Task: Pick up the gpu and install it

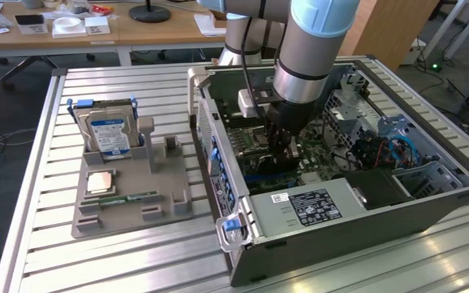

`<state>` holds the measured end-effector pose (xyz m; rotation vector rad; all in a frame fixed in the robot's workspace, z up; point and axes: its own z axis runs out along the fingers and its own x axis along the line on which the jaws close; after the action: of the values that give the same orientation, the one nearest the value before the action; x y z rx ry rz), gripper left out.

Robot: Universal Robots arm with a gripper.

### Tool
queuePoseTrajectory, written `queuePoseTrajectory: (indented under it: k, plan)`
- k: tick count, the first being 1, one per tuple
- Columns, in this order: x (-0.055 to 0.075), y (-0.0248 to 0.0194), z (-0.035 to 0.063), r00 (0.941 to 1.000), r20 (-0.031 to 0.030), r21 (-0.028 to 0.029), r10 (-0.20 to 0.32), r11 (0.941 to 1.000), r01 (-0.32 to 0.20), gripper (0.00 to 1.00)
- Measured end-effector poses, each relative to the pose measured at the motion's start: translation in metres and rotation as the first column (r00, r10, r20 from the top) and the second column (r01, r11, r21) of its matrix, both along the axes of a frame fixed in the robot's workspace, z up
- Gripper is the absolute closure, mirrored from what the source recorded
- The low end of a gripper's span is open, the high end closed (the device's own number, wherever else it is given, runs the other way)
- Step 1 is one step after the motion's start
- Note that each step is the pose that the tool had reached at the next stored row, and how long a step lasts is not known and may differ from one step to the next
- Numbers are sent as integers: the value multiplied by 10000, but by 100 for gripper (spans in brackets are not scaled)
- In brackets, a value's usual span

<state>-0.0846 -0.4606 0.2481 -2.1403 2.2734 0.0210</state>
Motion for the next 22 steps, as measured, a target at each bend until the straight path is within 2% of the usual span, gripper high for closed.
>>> queuePoseTrajectory:
  k: [22]
  plan:
    - [-6, -1, -24, 10000, 1, 1, 0, 10000, 0, 73]
